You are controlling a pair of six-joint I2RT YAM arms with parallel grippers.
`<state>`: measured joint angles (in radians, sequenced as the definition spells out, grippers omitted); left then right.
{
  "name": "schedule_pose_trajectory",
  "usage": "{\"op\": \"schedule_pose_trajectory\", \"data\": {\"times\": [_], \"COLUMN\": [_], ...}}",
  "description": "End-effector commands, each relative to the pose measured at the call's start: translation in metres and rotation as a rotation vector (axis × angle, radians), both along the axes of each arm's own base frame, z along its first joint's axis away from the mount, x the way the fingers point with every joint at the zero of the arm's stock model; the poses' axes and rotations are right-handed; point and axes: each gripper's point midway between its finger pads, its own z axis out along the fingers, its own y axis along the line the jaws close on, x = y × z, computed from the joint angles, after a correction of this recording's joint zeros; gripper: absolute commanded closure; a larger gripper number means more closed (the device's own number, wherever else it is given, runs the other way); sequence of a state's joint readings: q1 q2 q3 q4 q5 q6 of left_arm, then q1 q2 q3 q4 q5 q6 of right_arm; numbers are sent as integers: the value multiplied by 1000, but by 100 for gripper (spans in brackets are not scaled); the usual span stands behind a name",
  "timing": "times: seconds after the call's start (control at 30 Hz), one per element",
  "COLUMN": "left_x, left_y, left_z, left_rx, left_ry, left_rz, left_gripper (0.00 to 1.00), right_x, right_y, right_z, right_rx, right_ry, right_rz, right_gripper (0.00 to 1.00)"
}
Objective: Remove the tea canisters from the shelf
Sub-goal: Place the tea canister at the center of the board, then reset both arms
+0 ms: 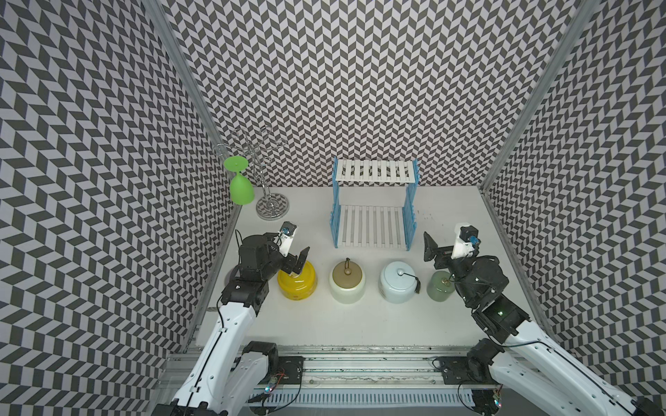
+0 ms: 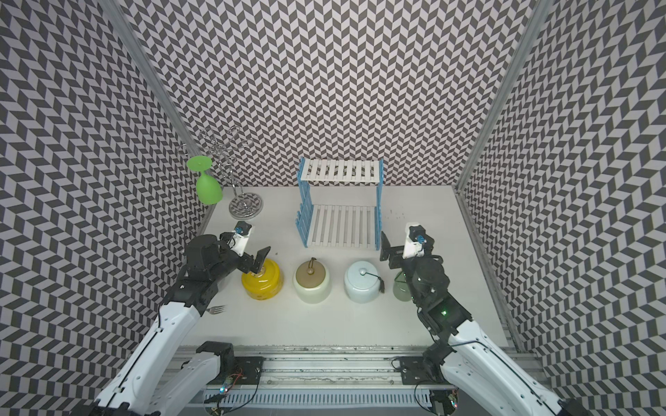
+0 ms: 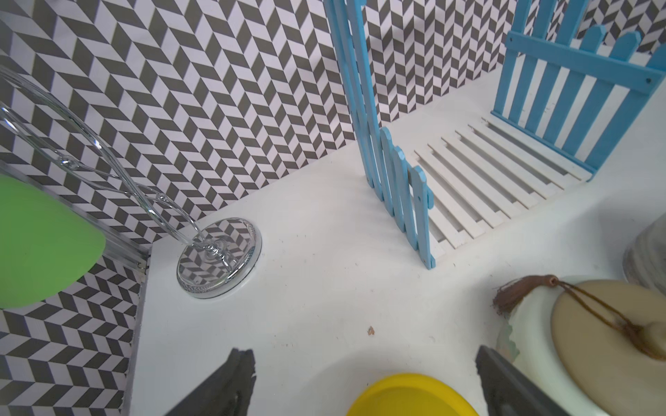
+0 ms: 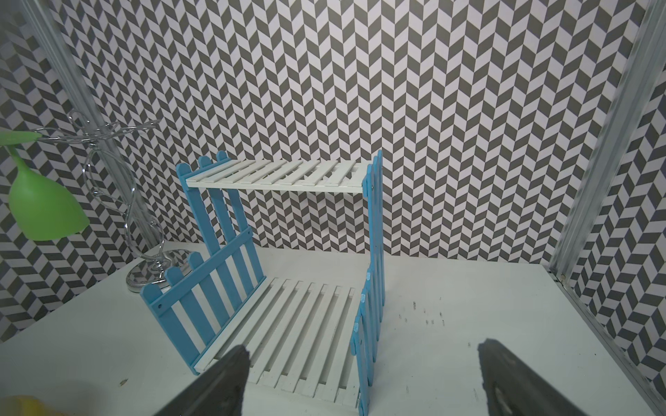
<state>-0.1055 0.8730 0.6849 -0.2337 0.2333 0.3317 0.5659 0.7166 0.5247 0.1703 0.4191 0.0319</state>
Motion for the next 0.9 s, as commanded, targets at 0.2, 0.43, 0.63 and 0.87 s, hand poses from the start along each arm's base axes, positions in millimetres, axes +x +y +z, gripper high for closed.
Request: {"op": "schedule_pose_trajectory", "data": {"times": [0.2, 0.43, 0.63, 0.87], "left_x": [42, 54, 71, 72], "left_y": [19, 20, 42, 42], "left_z": [14, -22, -34, -46], "left_rx": [-120, -173, -252, -249], "left_ry": [-119, -120, -151, -230], "left_rz": [194, 210, 264, 236], "left_gripper": [0, 0, 0, 0], "right_x": [17, 29, 44, 55], "right_y": [-22, -37, -51, -68], "right_z": [4, -16, -41, -68], "right_rx": [58, 50, 29, 20], "right_ry": [-61, -29, 19, 49], "right_rz": [-93, -126, -161, -224], "right_gripper": [0, 0, 0, 0]}}
